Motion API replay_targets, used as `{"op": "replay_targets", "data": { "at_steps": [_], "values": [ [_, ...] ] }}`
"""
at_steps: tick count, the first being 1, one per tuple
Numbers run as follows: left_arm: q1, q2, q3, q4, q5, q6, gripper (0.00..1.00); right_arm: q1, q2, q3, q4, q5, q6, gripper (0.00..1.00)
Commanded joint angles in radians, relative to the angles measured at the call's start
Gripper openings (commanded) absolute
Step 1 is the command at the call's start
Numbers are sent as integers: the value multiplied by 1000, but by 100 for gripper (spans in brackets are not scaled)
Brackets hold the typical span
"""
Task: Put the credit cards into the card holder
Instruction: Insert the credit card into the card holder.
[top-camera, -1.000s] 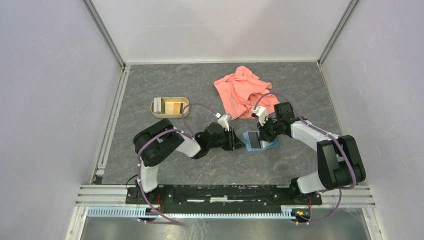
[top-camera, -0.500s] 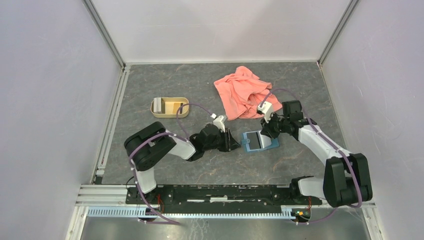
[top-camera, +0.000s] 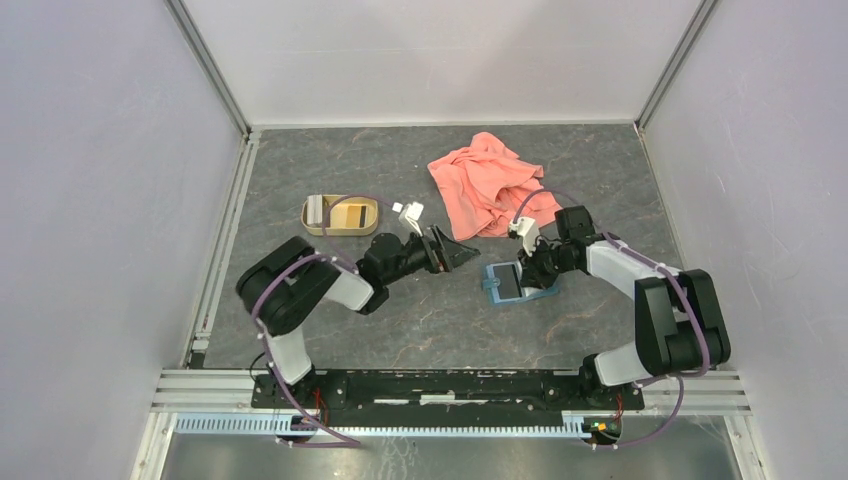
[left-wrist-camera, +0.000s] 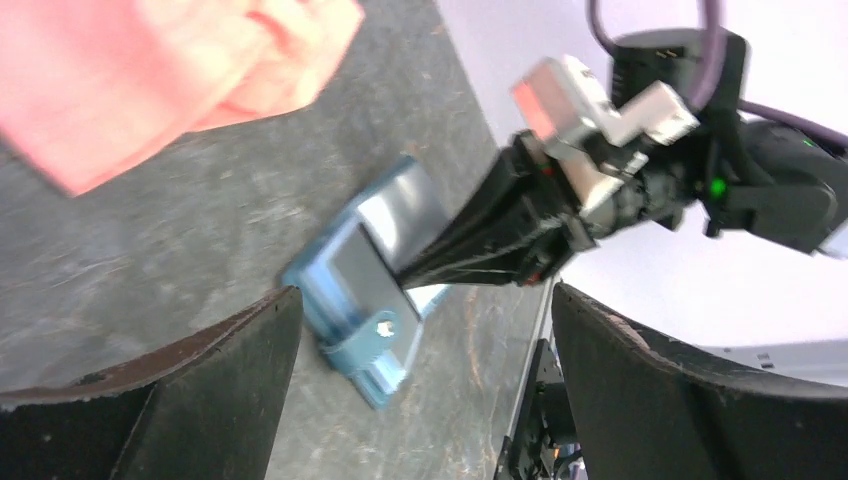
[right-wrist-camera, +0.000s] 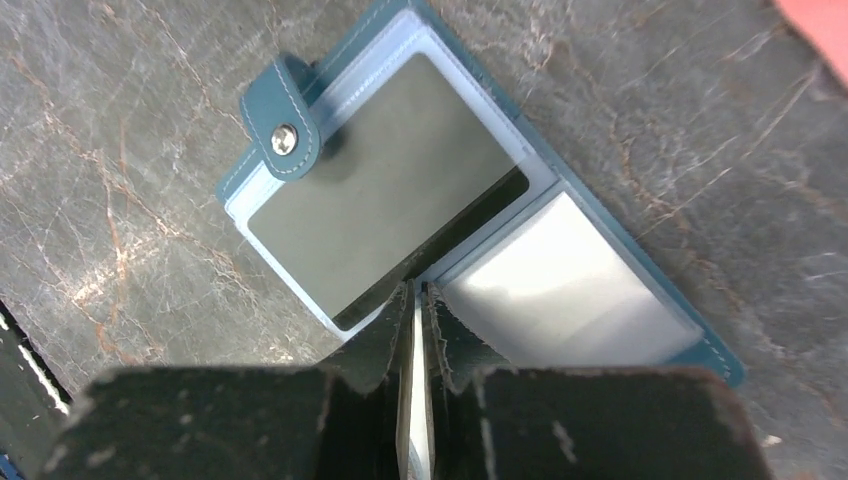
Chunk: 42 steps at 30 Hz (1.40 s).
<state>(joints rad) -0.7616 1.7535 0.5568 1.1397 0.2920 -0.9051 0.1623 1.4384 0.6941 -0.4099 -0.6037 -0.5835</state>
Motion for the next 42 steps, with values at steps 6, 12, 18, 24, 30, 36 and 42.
{"op": "replay_targets", "data": {
  "at_steps": [6,12,18,24,30,36,42],
  "values": [
    [-101,-44,126,-388,-182,210,100,-1,95,41,-21,30,22,10],
    [-149,-198,77,-465,-410,392,100,0,110,45,-21,32,24,10],
    [-120,-102,95,-318,-179,234,87,-2,132,48,-23,47,24,10],
    [-118,37,189,-284,-97,155,70,-1,150,51,-27,49,24,10],
    [-111,168,282,-297,-45,101,58,-1,151,53,-30,48,22,10],
    [-111,243,339,-292,-8,68,55,-2,149,54,-32,47,21,10],
    [-112,296,382,-280,44,26,45,-2,127,60,-36,24,16,10]
  ]
}}
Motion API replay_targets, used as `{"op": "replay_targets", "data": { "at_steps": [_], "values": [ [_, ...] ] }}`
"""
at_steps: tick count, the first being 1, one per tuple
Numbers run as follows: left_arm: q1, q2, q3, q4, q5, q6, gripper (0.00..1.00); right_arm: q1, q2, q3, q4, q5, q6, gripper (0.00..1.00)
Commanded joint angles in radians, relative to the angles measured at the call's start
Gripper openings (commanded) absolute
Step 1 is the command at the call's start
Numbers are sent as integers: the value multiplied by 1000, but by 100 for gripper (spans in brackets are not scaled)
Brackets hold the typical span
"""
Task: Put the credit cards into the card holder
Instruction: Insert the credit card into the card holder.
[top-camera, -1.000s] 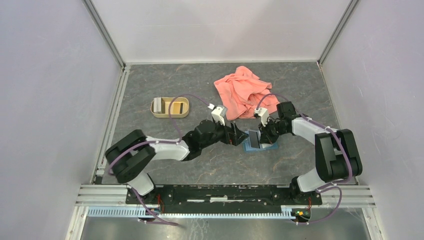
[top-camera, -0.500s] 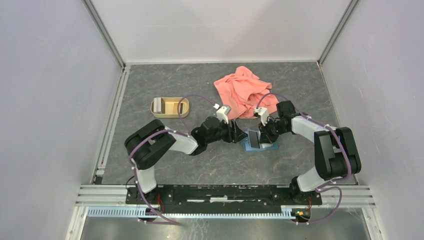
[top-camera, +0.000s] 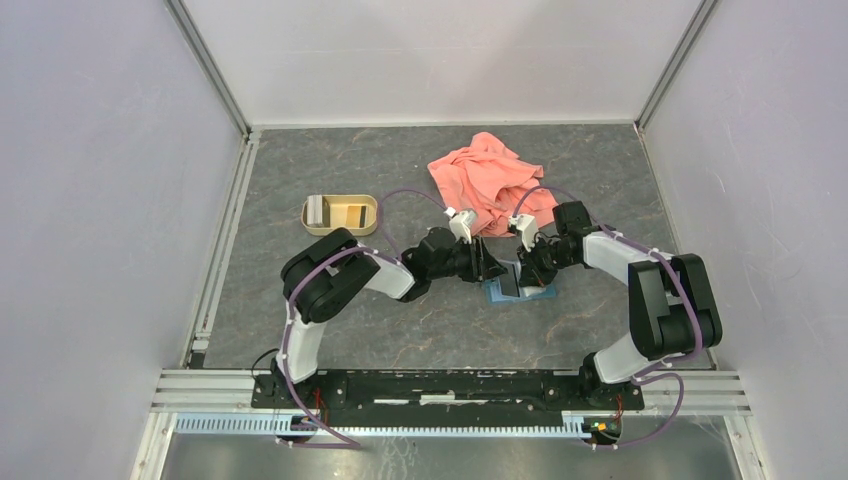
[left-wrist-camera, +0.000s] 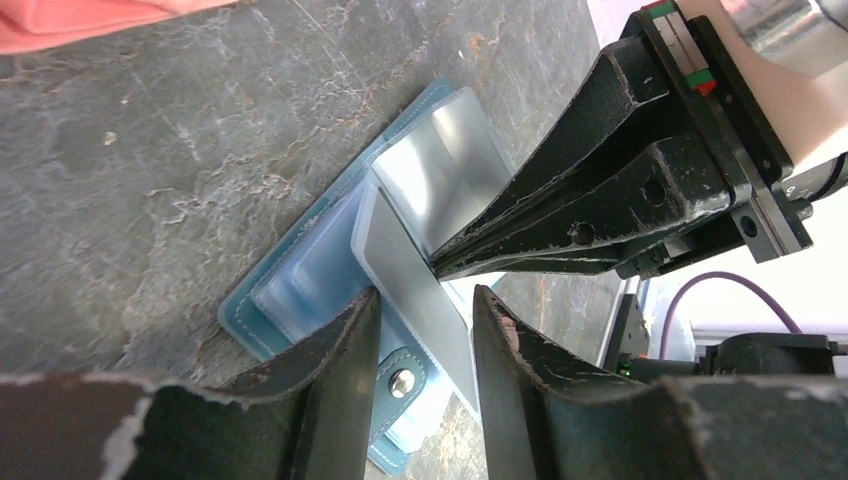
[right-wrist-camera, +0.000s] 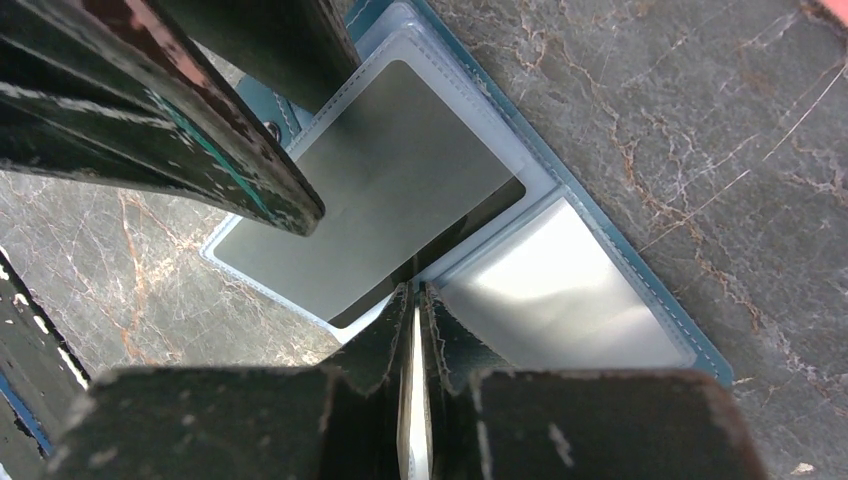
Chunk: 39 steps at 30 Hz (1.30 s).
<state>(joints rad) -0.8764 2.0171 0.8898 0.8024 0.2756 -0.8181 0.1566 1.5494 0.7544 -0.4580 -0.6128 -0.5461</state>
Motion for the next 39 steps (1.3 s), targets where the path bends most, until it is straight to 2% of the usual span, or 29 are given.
{"op": "replay_targets", "data": {
  "at_steps": [1,4,11,17,21,27,33,39],
  "values": [
    [3,38,52,80,76,-72,43,4,2,1,12,28,-21,11],
    [2,46,57,115,104,-92,39,-24,-54,13,3,-5,-25,15],
    [-4,64,110,124,143,-108,40,-143,-240,-2,7,-18,-44,23],
    [-38,117,224,77,171,-112,46,-264,-301,-10,34,-30,4,23],
    [-67,186,312,34,176,-111,48,-305,-312,-10,38,-56,16,23],
    [-70,249,356,40,172,-132,48,-337,-357,-24,47,-143,13,23],
    [-52,121,318,22,120,-52,47,-337,-341,-21,-17,-308,-72,22],
    [-19,-149,169,-93,-9,172,48,-330,-283,-11,-90,-382,-154,21]
  ]
}}
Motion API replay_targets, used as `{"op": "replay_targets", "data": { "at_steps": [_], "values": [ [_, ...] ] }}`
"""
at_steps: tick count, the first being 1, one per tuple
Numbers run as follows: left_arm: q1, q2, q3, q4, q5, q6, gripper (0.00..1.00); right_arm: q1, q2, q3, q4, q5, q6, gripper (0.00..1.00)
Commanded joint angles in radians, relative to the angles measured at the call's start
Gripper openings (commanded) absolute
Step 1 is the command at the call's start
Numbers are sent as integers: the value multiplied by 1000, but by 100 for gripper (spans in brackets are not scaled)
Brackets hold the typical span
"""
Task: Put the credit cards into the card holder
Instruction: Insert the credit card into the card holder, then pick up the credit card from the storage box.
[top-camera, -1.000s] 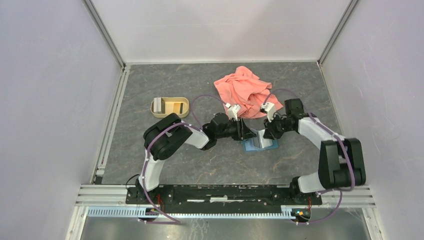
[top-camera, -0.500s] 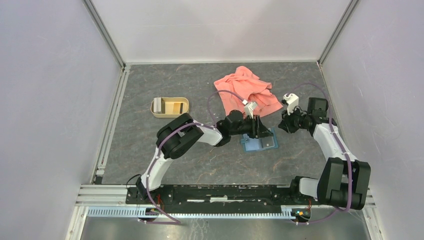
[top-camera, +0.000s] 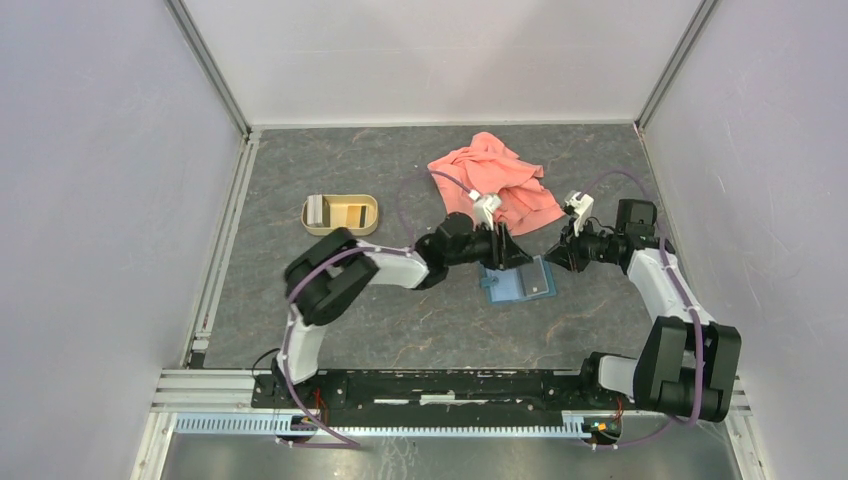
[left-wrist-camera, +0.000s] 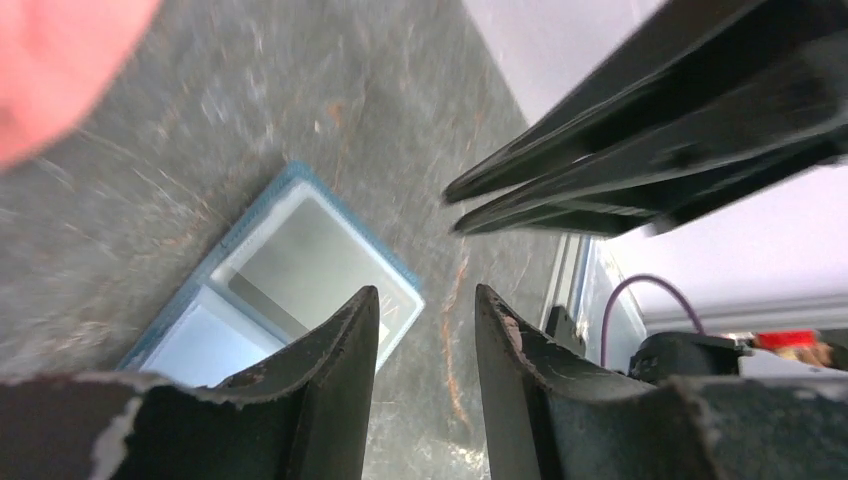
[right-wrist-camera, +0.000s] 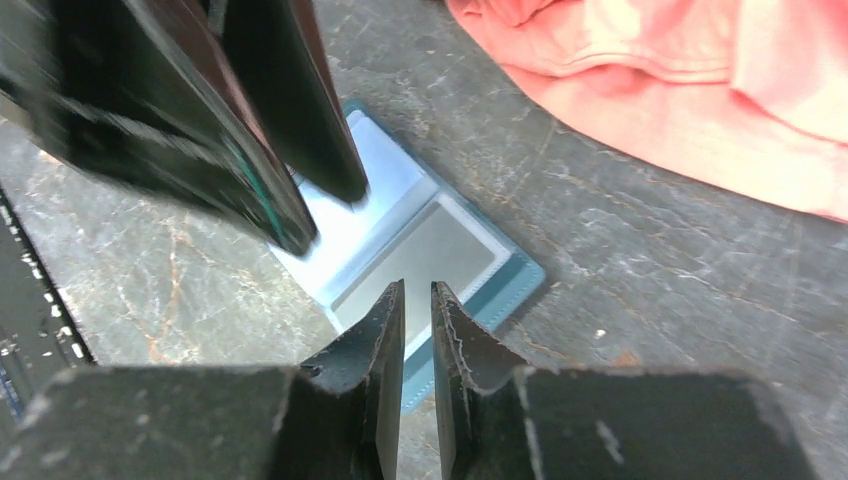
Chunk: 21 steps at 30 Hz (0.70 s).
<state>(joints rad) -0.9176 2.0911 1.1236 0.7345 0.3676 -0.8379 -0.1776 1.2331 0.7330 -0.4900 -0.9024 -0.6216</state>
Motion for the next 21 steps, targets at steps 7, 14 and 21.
{"op": "replay_targets", "data": {
  "at_steps": [7,14,21],
  "values": [
    [73,-625,-293,-288,-384,546,61,71,-13,-2,-8,-26,-78,22],
    [459,-852,-315,-644,-381,578,91,151,-110,45,135,100,43,38],
    [667,-675,4,-1054,-537,715,100,172,-37,131,186,-66,53,51]
  ]
}}
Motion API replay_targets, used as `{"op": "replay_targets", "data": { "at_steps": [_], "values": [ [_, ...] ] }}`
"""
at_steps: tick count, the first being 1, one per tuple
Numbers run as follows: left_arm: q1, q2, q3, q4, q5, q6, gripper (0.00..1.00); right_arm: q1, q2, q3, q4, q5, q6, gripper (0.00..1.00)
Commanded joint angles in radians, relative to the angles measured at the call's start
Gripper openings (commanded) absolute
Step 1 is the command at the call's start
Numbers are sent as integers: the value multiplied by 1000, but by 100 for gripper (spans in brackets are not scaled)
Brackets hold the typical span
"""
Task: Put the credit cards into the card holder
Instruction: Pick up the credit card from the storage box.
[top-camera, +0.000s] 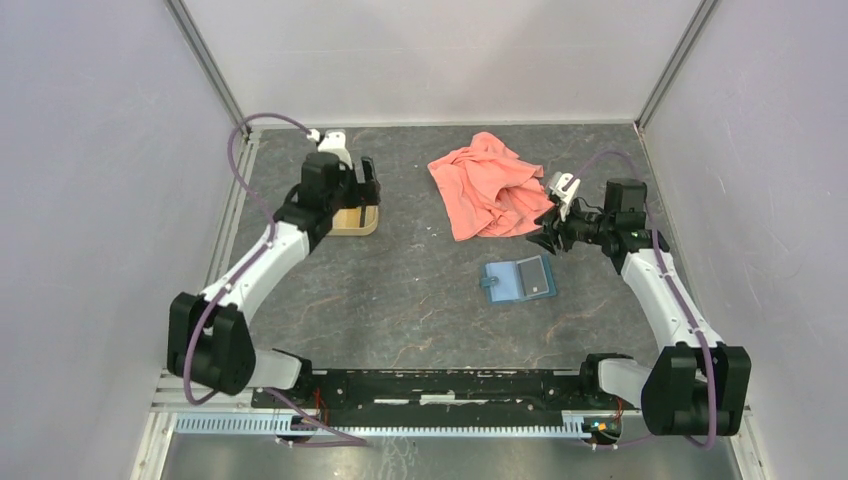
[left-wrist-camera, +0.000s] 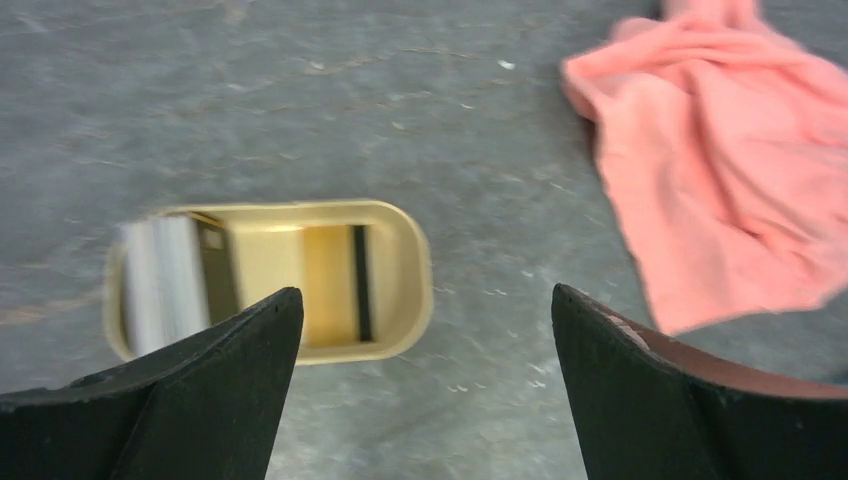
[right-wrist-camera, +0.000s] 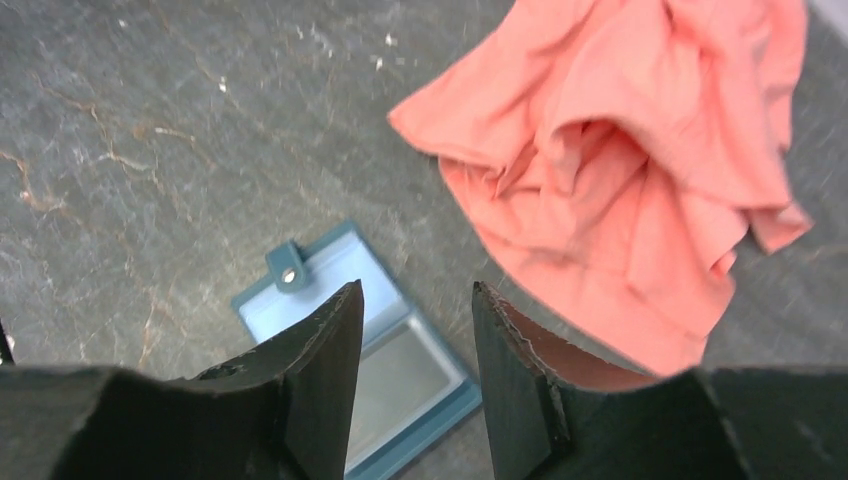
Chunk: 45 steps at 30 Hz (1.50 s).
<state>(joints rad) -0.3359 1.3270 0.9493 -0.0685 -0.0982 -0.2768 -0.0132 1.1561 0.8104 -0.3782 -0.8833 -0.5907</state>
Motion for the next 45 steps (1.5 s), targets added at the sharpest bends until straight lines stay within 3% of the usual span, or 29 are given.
{"op": "replay_targets", "data": {
  "at_steps": [1,5,9,20,28,45],
  "values": [
    [112,116,211,-271,-82,184,100,8,59,62,53,-87,-3,51],
    [193,220,300,-342,-145,255,99,7,116,55,-55,-94,-120,51],
    [235,298,304,-313,-129,270,99,0,83,-30,-6,-81,-131,51],
    [250,456,348,-325,-175,258,95,-1,102,-10,-48,-39,-167,51],
    [260,485,356,-328,-248,235,87,1,108,-13,-54,-55,-171,50],
    [261,510,365,-347,-264,237,71,0,128,2,-89,-78,-191,50]
  ]
}}
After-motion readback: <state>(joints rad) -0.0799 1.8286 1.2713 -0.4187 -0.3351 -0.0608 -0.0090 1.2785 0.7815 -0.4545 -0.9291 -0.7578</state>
